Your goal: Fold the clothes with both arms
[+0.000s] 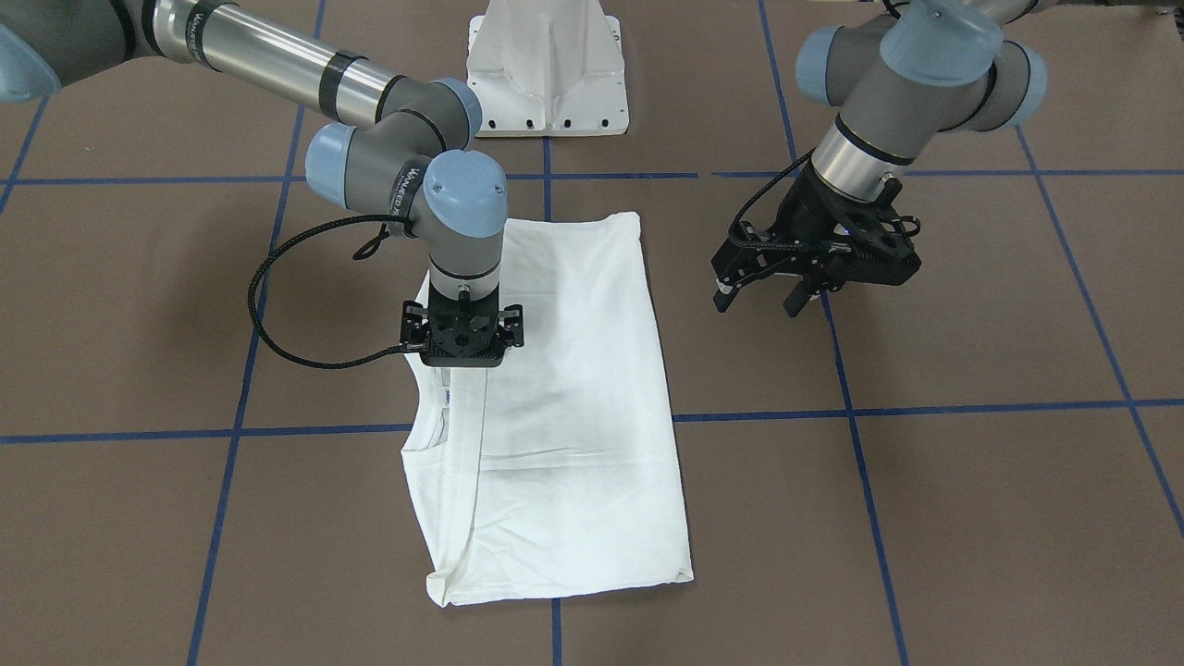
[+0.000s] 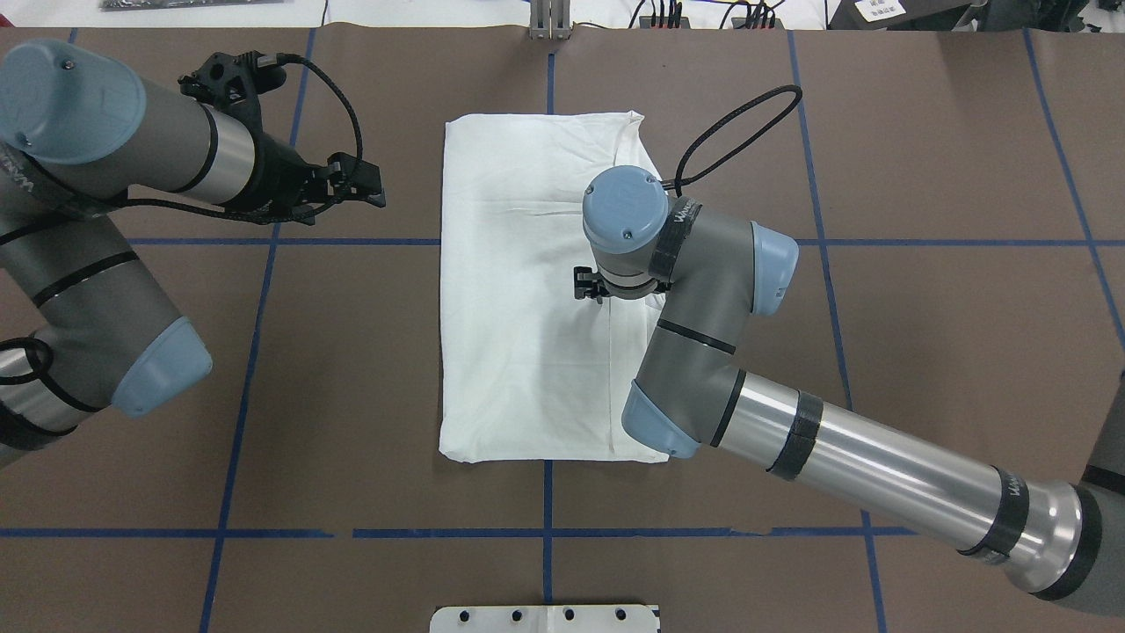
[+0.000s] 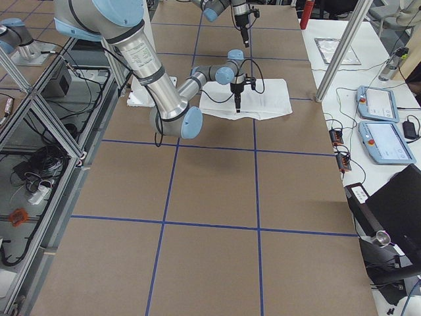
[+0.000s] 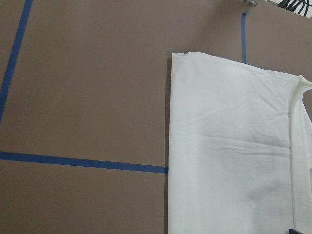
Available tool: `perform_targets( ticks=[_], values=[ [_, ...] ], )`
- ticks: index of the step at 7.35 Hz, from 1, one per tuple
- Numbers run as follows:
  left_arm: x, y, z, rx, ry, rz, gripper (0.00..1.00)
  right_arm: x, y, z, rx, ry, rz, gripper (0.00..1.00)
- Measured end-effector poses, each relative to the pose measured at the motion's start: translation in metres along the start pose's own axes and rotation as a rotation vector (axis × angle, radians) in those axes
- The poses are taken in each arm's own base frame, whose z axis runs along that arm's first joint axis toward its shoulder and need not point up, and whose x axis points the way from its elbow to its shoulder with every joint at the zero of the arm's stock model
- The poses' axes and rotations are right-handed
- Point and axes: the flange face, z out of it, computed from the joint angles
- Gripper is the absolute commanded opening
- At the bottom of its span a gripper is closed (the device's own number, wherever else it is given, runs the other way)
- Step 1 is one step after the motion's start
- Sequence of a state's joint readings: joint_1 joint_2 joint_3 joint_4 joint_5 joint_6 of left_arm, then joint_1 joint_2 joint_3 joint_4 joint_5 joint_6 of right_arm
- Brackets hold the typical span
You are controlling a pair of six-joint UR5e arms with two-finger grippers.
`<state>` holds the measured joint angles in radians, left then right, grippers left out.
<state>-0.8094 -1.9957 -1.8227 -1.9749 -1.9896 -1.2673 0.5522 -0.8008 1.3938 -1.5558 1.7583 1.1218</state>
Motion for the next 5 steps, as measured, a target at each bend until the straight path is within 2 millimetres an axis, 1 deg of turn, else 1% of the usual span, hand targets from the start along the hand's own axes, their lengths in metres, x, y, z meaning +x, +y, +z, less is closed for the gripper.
perform_targets(
  ticks=[5],
  values=[
    [0.0026, 0.0052, 0.0035, -0.007, 0.003, 0.0, 1.0, 0.0036, 0.0004, 0.0032, -0.007, 0.029, -0.009, 1.0]
  ],
)
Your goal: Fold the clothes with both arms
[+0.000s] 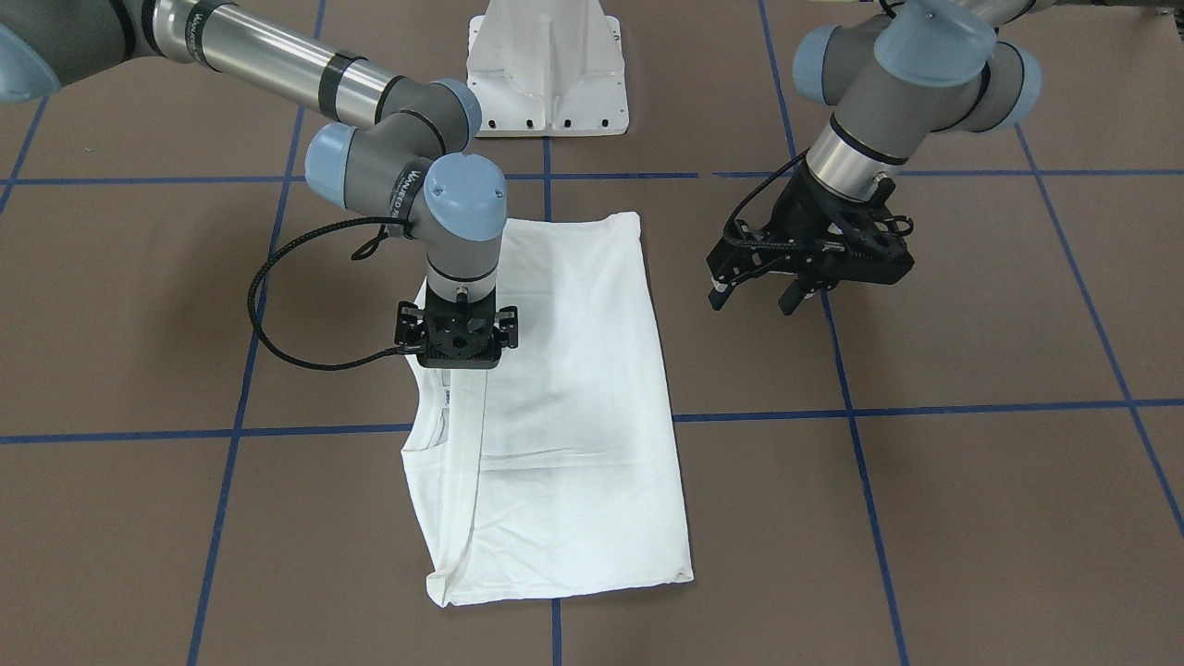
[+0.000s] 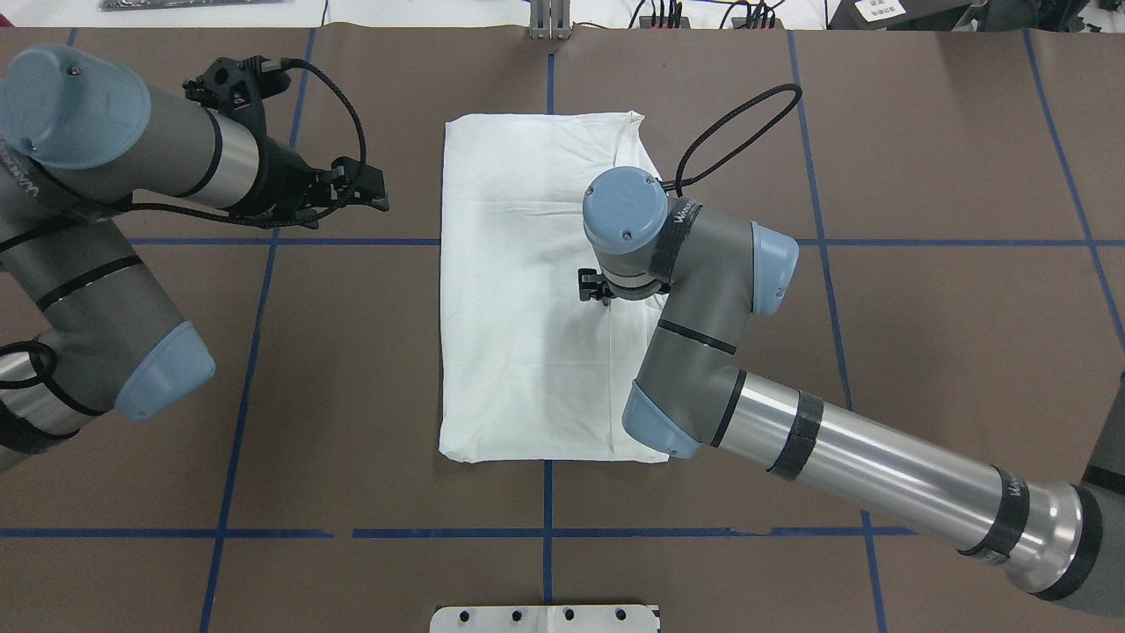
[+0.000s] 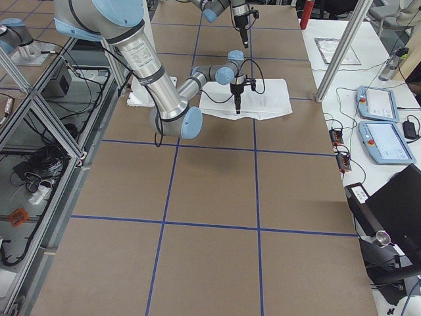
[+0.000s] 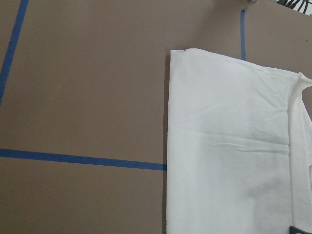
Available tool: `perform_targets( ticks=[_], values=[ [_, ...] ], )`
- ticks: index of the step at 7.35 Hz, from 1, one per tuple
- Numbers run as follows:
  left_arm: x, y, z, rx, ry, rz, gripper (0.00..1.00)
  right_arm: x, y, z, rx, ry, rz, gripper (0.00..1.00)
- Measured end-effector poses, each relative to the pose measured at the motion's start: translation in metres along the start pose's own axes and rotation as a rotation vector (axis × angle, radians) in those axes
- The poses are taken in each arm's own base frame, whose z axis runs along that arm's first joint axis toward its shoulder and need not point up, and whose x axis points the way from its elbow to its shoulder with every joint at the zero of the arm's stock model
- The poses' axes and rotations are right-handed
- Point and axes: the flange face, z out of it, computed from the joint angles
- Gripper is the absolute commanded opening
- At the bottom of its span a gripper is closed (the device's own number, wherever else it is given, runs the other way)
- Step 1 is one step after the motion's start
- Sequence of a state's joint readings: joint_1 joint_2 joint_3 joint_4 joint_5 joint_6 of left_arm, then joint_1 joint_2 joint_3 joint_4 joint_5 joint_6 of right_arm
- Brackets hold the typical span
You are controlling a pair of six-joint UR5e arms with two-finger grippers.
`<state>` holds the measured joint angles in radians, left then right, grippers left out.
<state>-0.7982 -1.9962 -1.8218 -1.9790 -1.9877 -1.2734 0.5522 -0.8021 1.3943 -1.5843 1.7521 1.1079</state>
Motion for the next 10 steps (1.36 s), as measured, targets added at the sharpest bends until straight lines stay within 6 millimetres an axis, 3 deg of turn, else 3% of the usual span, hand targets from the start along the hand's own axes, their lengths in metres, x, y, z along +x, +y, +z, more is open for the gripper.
perform_targets(
  ticks=[6, 10],
  values=[
    [0.001, 0.005, 0.005, -0.01, -0.002, -0.002, 1.0, 0.012, -0.002, 0.003, -0.017, 0.048, -0.001, 1.0],
    [0.003, 0.009, 0.009, -0.019, -0.003, -0.002, 1.0, 0.04, -0.008, 0.008, -0.028, 0.088, -0.009, 1.0]
  ],
)
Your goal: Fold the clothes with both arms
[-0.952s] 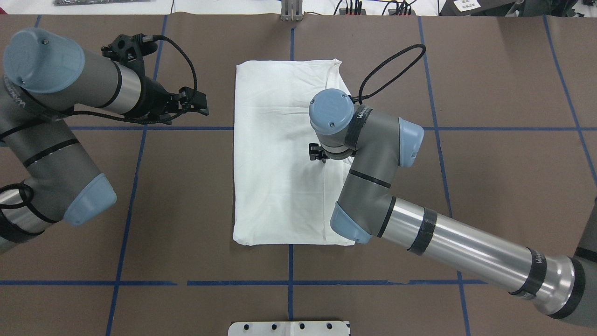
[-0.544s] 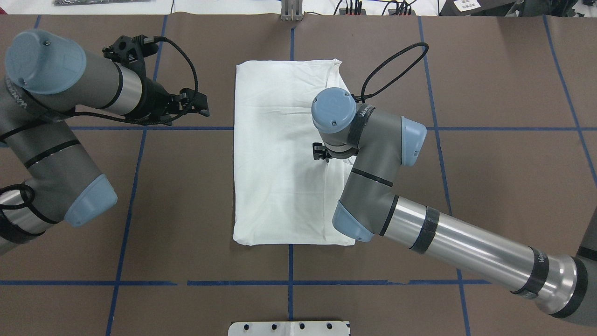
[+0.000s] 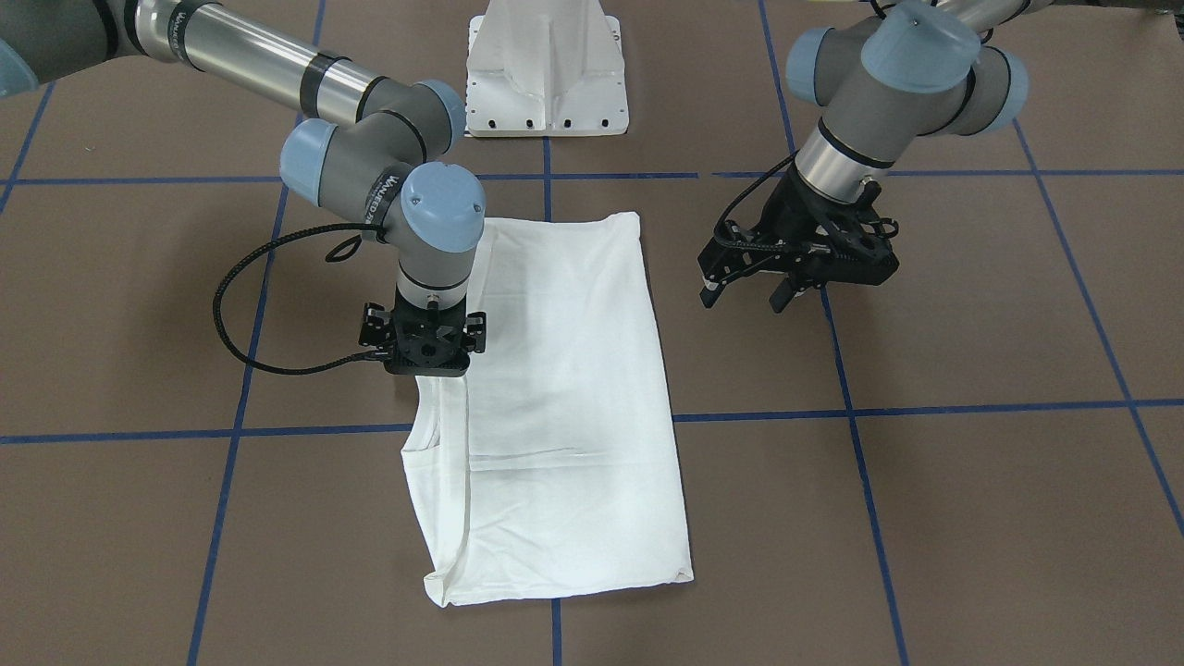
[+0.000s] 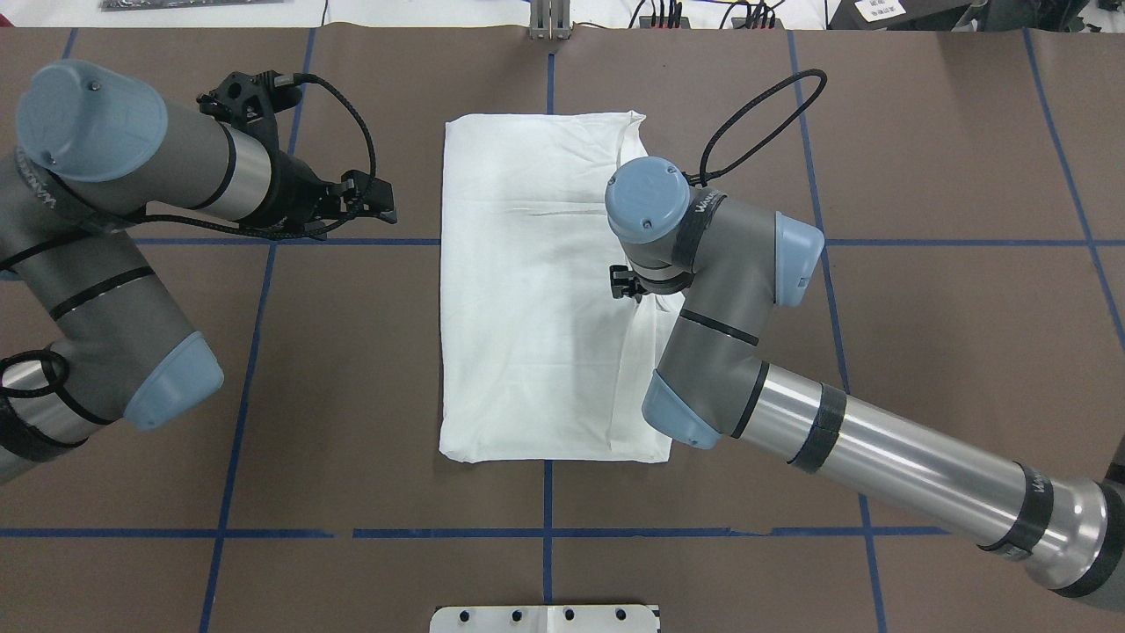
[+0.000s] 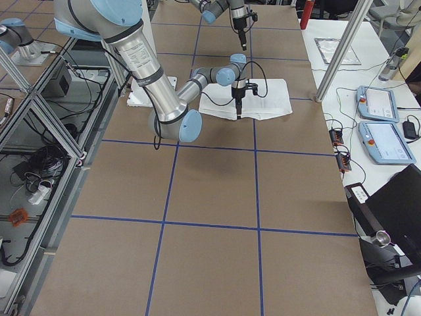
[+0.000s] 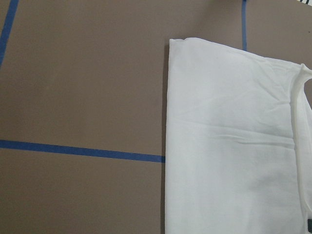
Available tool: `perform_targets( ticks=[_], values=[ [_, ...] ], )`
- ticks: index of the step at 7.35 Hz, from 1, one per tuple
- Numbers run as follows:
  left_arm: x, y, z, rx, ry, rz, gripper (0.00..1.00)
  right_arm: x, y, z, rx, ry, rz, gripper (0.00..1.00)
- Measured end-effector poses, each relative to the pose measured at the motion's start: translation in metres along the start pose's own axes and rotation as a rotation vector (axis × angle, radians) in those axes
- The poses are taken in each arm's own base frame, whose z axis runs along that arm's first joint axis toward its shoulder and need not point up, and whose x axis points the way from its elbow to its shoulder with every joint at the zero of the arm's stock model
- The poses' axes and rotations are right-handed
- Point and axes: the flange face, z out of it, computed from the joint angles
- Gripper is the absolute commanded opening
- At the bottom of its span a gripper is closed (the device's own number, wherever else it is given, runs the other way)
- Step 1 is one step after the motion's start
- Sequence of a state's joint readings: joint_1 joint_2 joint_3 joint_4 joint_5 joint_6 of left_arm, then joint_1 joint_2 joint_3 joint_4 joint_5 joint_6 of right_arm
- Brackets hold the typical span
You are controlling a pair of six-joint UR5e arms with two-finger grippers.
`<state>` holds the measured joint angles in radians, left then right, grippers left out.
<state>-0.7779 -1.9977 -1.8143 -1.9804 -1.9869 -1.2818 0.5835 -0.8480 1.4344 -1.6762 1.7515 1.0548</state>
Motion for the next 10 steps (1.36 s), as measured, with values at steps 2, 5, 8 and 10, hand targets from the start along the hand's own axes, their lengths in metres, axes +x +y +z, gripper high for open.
perform_targets(
  ticks=[2, 5, 8, 10],
  values=[
    [0.004, 0.003, 0.002, -0.006, 0.004, 0.0, 1.0, 0.041, -0.004, 0.007, 0.003, 0.021, -0.028, 1.0],
    [0.012, 0.008, 0.003, -0.013, 0.014, -0.013, 1.0, 0.084, -0.002, -0.003, 0.008, 0.034, -0.085, 1.0],
    [0.015, 0.009, 0.0, -0.012, 0.021, -0.012, 1.0, 0.061, 0.018, -0.034, 0.033, -0.04, -0.111, 1.0],
    [0.015, 0.01, 0.0, -0.013, 0.02, -0.01, 1.0, 0.026, 0.045, -0.052, 0.048, -0.088, -0.126, 1.0]
  ],
)
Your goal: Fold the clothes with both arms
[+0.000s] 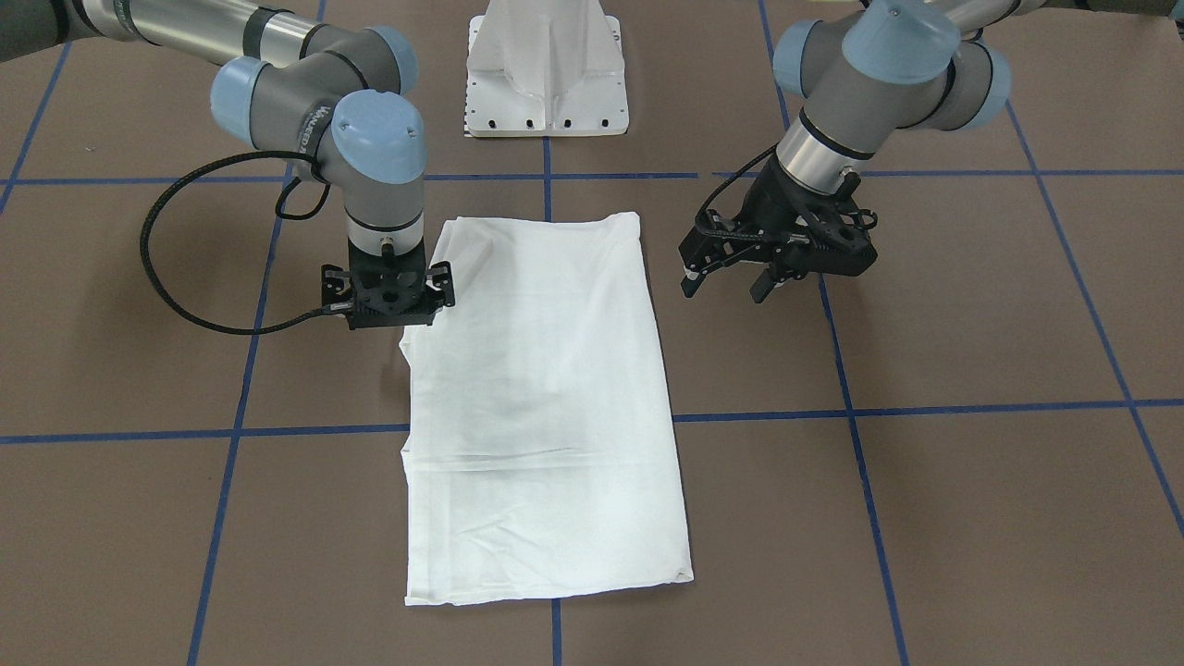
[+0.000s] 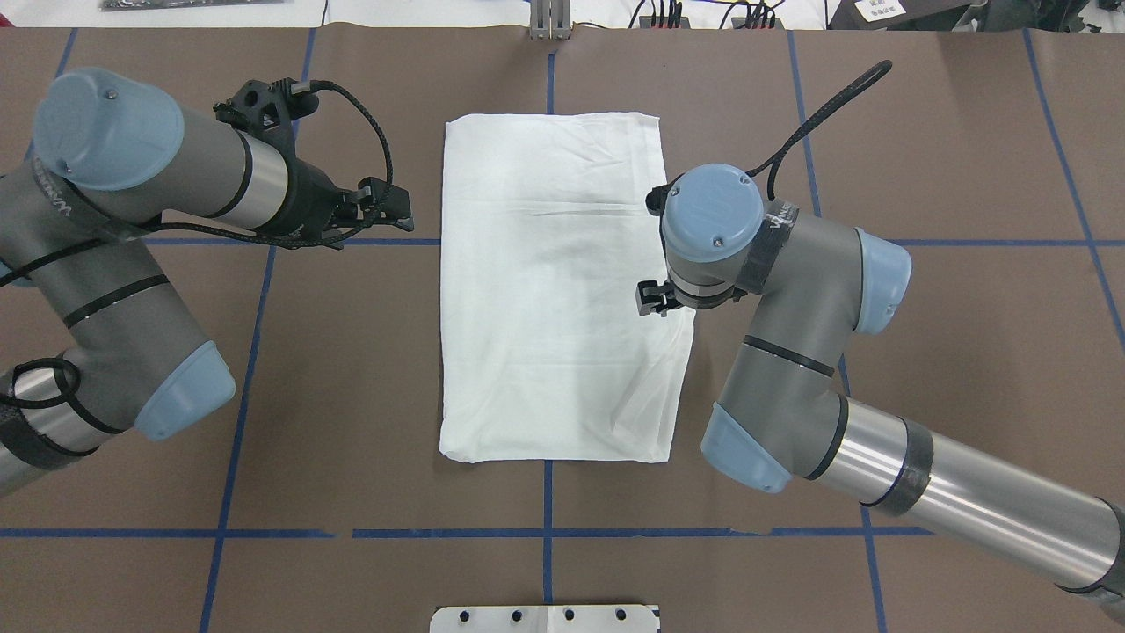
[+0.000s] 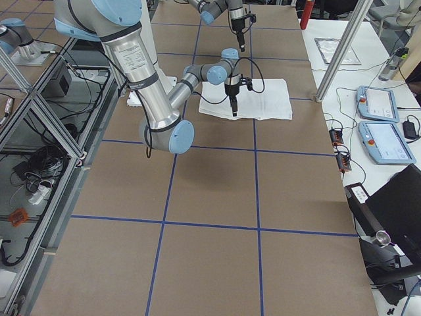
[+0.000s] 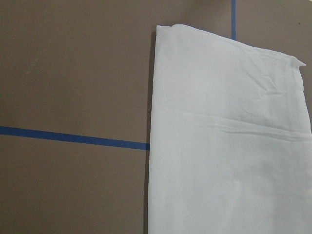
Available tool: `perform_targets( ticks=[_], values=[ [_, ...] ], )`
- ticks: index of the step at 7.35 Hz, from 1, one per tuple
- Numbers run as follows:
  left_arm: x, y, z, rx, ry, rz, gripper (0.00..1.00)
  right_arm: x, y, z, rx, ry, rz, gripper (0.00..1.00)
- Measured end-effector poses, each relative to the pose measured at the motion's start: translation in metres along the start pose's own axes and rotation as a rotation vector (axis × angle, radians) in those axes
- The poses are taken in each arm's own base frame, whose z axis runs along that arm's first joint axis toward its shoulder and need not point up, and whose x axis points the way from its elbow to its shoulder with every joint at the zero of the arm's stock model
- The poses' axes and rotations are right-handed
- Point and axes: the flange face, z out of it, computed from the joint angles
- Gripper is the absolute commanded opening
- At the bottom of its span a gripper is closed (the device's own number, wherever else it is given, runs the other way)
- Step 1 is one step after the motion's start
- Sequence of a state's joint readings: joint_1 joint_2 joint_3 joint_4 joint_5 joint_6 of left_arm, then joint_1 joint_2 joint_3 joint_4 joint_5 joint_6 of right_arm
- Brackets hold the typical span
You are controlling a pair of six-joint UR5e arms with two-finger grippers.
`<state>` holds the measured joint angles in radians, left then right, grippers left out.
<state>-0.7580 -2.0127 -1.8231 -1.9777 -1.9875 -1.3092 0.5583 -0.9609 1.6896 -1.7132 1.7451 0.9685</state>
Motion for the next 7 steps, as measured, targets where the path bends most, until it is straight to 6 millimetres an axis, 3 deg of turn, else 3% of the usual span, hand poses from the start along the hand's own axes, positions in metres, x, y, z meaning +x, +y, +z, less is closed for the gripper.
perform_targets(
  ticks=[3, 7],
  values=[
    [-0.003, 0.0, 0.003, -0.002, -0.005, 0.0, 1.0, -0.04, 0.032, 0.008, 0.011, 0.006, -0.048, 1.0],
    [-0.004, 0.001, 0.005, -0.004, -0.009, 0.002, 1.0, -0.045, 0.045, 0.028, 0.008, 0.049, -0.066, 1.0]
  ],
)
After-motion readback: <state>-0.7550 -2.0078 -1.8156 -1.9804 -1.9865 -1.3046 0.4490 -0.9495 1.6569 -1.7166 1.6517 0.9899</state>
